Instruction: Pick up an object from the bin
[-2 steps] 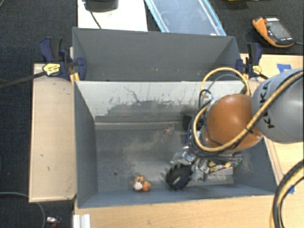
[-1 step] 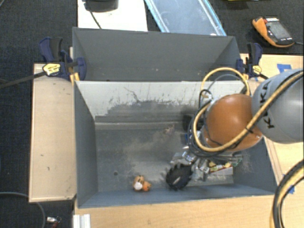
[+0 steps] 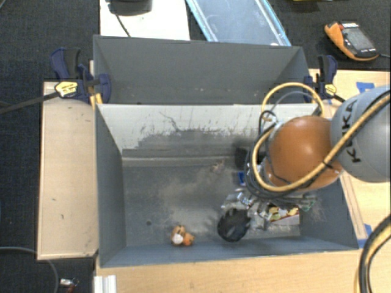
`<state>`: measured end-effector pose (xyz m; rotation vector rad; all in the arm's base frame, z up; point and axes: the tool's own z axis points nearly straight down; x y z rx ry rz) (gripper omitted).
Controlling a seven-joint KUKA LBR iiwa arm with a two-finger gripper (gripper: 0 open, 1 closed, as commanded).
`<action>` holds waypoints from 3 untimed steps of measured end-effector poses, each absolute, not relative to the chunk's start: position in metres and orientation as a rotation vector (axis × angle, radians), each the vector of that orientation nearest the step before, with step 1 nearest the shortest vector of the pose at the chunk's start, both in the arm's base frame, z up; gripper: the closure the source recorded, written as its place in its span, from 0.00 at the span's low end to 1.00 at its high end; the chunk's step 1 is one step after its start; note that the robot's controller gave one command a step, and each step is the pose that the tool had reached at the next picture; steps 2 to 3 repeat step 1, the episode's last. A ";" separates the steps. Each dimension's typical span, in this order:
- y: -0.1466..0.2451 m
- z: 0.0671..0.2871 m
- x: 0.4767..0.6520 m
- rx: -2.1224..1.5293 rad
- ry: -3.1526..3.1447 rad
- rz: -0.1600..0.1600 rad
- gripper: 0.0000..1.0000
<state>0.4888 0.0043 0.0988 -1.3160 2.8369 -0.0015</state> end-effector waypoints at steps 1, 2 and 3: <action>0.005 0.148 0.488 -1.314 2.840 0.001 1.00; 0.005 0.148 0.488 -1.314 2.840 0.001 1.00; 0.005 0.148 0.488 -1.314 2.840 0.001 1.00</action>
Offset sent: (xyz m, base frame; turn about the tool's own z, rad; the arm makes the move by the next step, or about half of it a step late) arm -0.0011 0.0001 0.0975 0.0013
